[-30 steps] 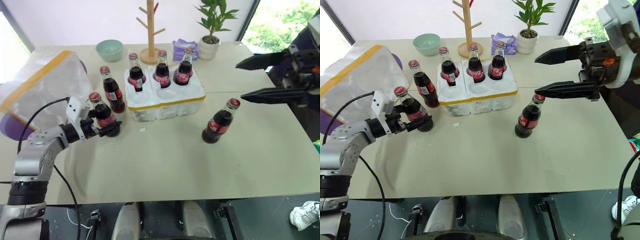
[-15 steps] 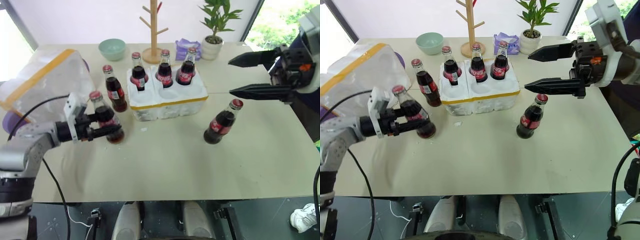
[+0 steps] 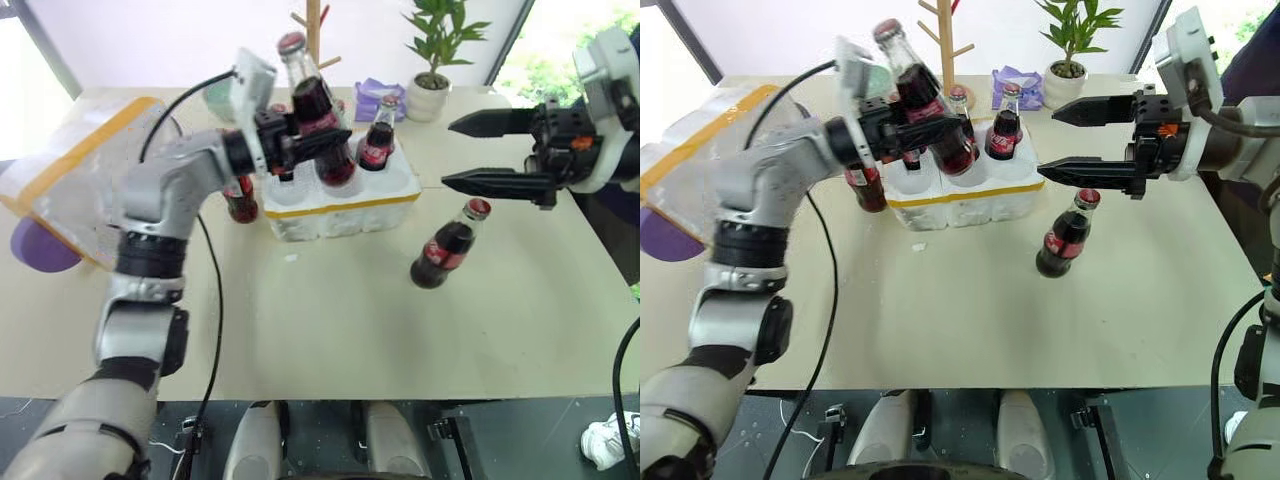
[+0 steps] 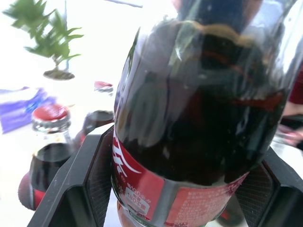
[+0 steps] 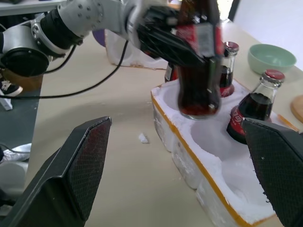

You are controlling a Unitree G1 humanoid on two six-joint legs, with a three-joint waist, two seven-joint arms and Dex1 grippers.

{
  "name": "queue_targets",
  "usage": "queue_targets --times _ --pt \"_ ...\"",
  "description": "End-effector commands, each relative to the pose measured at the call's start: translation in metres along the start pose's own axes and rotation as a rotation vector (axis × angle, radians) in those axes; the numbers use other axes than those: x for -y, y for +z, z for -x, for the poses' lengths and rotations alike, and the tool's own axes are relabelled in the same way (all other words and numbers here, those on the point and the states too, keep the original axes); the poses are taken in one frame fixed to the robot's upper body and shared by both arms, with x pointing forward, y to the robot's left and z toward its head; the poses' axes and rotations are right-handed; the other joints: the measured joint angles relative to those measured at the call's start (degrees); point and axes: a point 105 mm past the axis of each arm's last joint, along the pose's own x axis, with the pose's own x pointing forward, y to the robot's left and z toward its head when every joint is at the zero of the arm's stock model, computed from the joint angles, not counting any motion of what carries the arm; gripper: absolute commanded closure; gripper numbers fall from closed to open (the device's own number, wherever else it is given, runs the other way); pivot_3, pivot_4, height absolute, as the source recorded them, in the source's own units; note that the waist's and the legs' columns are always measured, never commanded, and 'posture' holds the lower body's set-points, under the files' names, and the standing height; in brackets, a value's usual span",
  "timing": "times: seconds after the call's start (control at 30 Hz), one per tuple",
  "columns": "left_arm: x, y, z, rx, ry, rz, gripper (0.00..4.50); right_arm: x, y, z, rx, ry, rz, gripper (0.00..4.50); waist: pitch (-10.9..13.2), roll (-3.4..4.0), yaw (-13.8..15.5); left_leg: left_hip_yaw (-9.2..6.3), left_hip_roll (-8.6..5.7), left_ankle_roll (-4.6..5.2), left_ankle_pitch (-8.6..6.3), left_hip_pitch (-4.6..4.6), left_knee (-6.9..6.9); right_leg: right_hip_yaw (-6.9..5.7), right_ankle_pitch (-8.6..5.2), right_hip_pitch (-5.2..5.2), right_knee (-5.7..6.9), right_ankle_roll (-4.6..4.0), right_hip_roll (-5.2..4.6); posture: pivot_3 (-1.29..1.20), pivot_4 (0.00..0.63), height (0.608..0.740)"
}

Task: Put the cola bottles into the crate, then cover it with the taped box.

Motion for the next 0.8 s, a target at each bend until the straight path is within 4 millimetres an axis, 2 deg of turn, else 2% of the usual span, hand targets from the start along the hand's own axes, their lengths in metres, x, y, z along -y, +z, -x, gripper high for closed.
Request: queue_targets --times 0.03,0.27,0.4,0.53,0.57,0.6,0.67,0.73,0.8 --pt "0.003 0.017 -0.018 0.036 0.015 -0.106 1.70 -0.001 0.010 0.007 0.021 -0.047 0.061 0.00 0.00 0.00 0.00 -0.01 0.00 0.01 0.00 0.00 0.00 0.00 -0.01 -0.02 0.05 0.02 0.01 0.00 0.150 0.740" --pt "-0.001 -0.024 -0.039 -0.125 0.066 -0.186 1.70 0.010 -0.003 0.014 -0.031 -0.133 0.052 0.00 0.01 0.00 0.40 -0.04 0.00 0.03 -0.02 -0.15 0.04 0.00 -0.02 -0.11 0.05 0.03 0.02 0.00 0.150 0.740" --pt "-0.004 -0.044 -0.043 -0.235 0.073 -0.255 1.70 0.015 -0.011 0.015 -0.066 -0.155 0.056 0.00 0.01 0.00 0.53 -0.05 0.00 0.03 -0.02 -0.28 0.12 -0.01 -0.02 -0.17 0.02 0.02 0.02 0.00 0.150 0.740" --pt "-0.008 -0.061 -0.046 -0.313 0.088 -0.251 1.70 0.022 -0.016 0.014 -0.076 -0.173 0.064 0.00 0.00 0.01 0.55 -0.05 0.00 0.03 -0.02 -0.32 0.16 -0.01 -0.02 -0.19 0.03 0.02 0.01 0.00 0.150 0.740" --pt "-0.009 -0.063 -0.046 -0.314 0.093 -0.255 1.20 0.024 -0.017 0.013 -0.076 -0.178 0.064 0.00 0.00 0.01 0.55 -0.06 0.00 0.03 -0.02 -0.32 0.16 -0.01 -0.02 -0.19 0.04 0.02 0.01 0.00 0.150 0.740" --pt "-0.010 -0.063 -0.046 -0.312 0.094 -0.249 0.63 0.026 -0.018 0.012 -0.076 -0.183 0.064 0.00 0.00 0.01 0.56 -0.06 0.00 0.03 -0.02 -0.32 0.17 -0.01 -0.02 -0.18 0.04 0.02 0.01 0.00 0.150 0.740" --pt "-0.005 -0.052 -0.043 -0.260 0.054 -0.204 0.03 0.028 -0.020 0.011 -0.079 -0.188 0.064 0.00 0.00 0.01 0.53 -0.05 0.00 0.03 -0.02 -0.32 0.20 0.00 -0.02 -0.17 0.04 0.00 -0.01 0.00 0.150 0.740" --pt "0.005 -0.031 -0.033 -0.151 -0.024 -0.131 0.03 0.029 -0.021 0.010 -0.080 -0.187 0.067 0.00 0.00 0.01 0.49 -0.05 0.00 0.03 -0.02 -0.34 0.22 0.00 -0.02 -0.19 0.03 0.00 -0.01 0.00 0.150 0.740" --pt "0.021 0.000 -0.003 0.001 -0.158 -0.060 0.03 0.029 -0.022 0.010 -0.080 -0.185 0.068 0.00 0.01 0.02 -0.03 -0.06 0.01 0.03 -0.02 -0.38 0.21 0.00 -0.02 -0.25 0.07 0.02 -0.01 0.00 0.150 0.740"
